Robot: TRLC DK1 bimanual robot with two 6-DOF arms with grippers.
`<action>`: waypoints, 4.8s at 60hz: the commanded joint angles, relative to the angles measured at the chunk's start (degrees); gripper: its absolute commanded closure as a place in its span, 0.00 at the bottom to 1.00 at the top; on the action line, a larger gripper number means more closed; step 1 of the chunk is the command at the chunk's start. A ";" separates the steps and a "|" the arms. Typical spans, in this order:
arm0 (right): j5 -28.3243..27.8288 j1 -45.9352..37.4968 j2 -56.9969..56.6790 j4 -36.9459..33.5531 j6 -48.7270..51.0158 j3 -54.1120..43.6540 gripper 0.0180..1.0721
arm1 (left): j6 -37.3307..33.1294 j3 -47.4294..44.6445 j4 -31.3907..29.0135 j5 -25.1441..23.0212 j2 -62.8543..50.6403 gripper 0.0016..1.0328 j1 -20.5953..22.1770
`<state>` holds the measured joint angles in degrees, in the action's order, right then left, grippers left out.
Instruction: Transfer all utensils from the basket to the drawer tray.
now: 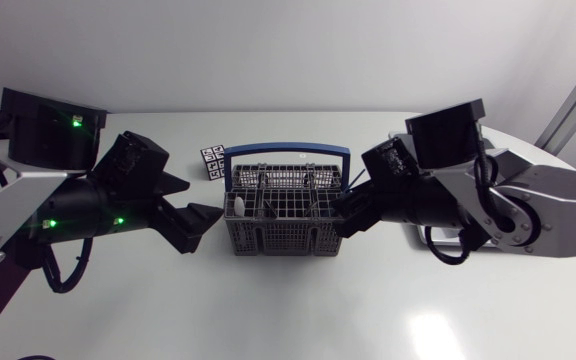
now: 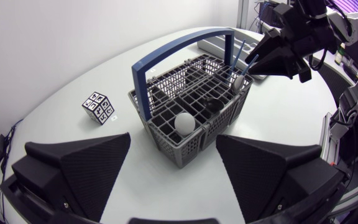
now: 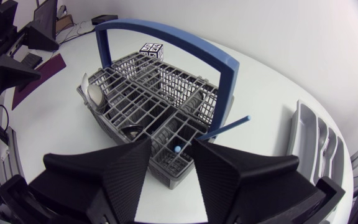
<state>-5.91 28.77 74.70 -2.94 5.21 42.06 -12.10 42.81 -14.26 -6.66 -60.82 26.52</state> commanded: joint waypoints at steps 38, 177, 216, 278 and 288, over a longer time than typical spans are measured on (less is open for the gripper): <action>3.36 1.37 3.79 4.70 -0.73 -0.14 0.95 | -0.03 -0.71 3.71 -0.46 -0.97 0.07 2.66; -12.81 -39.67 33.94 -35.56 8.23 43.37 0.93 | -4.87 -3.87 9.34 0.50 -2.20 0.09 6.96; -17.12 -34.14 14.86 -5.50 7.79 16.21 0.20 | -5.48 -4.66 12.68 1.47 -4.57 0.09 7.75; -15.27 -11.28 1.77 -1.37 4.02 0.65 0.75 | -7.77 1.75 22.35 12.28 -17.41 0.09 18.65; -14.83 -11.28 3.18 -0.58 3.84 0.83 0.84 | -8.56 4.30 23.31 14.04 -19.69 0.09 20.06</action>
<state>-21.12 17.17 76.66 -4.43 10.46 43.38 -19.16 44.73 8.12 6.57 -78.72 45.60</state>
